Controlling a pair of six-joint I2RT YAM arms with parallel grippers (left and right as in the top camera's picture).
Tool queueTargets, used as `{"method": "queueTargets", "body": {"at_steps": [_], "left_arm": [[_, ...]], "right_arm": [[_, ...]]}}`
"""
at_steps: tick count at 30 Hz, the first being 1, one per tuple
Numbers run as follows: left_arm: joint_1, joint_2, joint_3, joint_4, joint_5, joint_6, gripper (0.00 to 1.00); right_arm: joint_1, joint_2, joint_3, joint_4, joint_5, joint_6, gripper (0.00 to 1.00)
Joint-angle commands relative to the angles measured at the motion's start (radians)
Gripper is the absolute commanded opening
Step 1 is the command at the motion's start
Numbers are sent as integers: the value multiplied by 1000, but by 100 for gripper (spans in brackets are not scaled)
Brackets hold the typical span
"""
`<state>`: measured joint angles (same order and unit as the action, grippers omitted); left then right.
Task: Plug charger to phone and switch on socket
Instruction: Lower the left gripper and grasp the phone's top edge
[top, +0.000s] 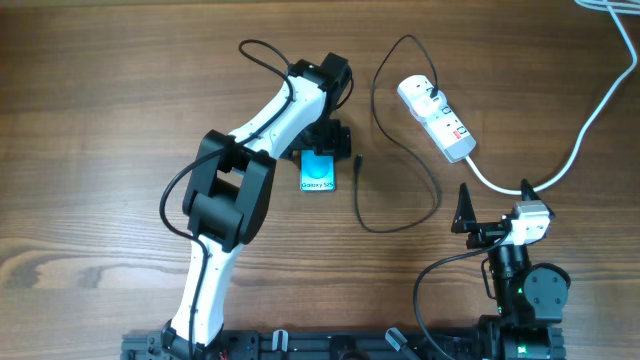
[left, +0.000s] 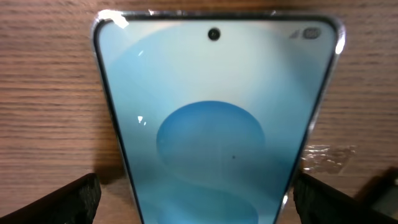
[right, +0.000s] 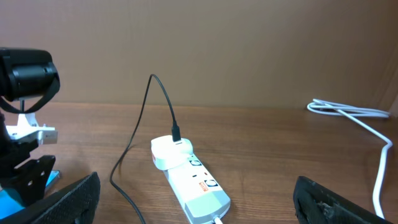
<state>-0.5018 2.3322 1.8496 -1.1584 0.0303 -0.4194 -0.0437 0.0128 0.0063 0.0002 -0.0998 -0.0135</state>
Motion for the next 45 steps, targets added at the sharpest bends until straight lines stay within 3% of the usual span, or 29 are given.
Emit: {"method": "queueTargets", "body": {"at_steps": [1,19,23,29,38,45], "left_arm": [[16,12,-47,25,-12,-4,100],[16,12,-51,52,13,-6,100],[10,12,-51,37,14,95,100],[-7,12,-51,48,13,94,100],[-5,12,-51,50,13,-34,100],[-5,12,-51,53,13,-34,100]], "right_arm": [[5,-5,-1,3,10,-11,100],[5,-5,-1,3,10,-10,100],[5,-5,-1,2,10,-10,100],[5,-5,-1,2,10,-11,100],[5,-2,-1,3,10,-11,100],[5,-2,-1,2,10,-11,100]]}}
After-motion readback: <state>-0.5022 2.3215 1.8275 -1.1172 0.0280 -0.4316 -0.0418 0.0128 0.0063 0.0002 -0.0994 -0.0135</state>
